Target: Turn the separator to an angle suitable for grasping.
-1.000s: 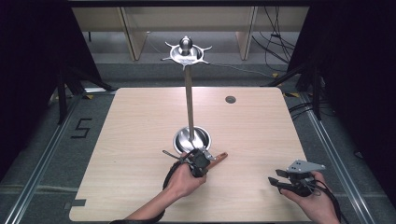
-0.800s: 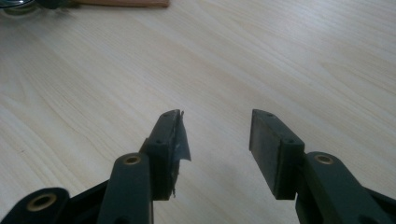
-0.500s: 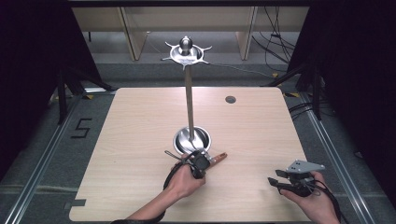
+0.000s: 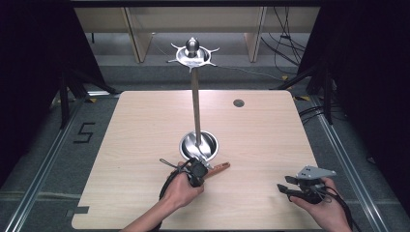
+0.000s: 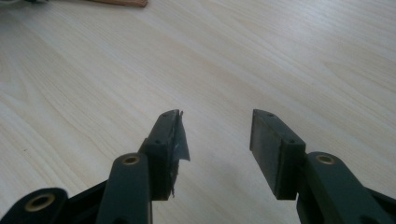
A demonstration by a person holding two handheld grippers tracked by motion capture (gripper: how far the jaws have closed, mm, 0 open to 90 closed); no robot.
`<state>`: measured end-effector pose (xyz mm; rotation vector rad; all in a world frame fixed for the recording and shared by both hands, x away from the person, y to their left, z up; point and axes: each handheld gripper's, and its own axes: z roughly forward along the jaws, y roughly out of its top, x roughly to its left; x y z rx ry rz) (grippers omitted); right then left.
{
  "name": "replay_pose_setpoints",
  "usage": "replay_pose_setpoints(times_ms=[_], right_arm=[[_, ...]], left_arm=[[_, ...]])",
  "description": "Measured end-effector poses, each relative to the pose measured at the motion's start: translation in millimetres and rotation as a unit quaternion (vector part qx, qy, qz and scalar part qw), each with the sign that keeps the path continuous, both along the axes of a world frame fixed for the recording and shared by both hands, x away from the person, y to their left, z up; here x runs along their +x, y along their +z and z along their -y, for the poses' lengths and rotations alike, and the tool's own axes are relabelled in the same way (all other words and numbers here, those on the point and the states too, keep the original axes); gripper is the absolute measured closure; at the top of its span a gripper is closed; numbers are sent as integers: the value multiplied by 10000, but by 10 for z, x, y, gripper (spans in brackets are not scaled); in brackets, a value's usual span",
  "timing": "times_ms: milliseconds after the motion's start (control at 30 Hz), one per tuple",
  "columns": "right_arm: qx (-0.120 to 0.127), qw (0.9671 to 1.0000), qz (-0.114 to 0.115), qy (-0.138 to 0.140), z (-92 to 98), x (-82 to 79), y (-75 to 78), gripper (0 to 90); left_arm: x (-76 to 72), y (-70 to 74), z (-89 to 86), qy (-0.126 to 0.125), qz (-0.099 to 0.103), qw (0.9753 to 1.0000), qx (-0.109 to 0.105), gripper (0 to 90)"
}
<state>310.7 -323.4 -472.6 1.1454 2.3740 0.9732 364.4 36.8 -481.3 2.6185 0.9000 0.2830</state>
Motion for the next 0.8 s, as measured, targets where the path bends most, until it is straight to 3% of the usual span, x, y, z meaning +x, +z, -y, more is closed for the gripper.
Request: replay_pose_setpoints(times_ms=[100, 167, 333, 367, 433, 500, 533, 600, 633, 667, 800], right_arm=[[53, 10000, -56, -49, -4, -8, 8, 535], [82, 9999, -94, -87, -11, -16, 7, 535], [9, 10000, -4, -8, -2, -2, 1, 533], [32, 10000, -26, -27, -3, -5, 5, 533], [66, 9999, -53, -74, -8, -17, 2, 533], [59, 10000, -38, -58, 8, -15, 0, 532], [88, 9999, -72, -107, 5, -23, -3, 532], [93, 9999, -86, -77, 14, -19, 1, 531], [93, 9999, -86, -77, 14, -19, 1, 531], [100, 9999, -94, -61, 15, -19, 1, 530], [59, 10000, -58, -25, 28, -7, 5, 529]], left_arm=[[-22, 29, -45, 9, 105, 9997, 209, 892], [-22, 46, -98, 30, 73, 9999, 151, 892], [-43, 110, -177, 149, 65, 9998, -71, 887], [-51, 122, -168, 264, 110, 9993, -227, 880], [-46, 180, -161, 265, 198, 9986, -401, 865], [-7, 245, -151, 83, 208, 9989, -408, 782], [12, 264, -142, 52, 315, 9985, -438, 732], [72, 280, -122, -189, 449, 9982, -362, 603], [111, 297, -120, -412, 509, 9976, -212, 603], [149, 302, -108, -493, 520, 9972, -195, 556], [312, 303, -77, -519, 289, 9978, -283, 467]])
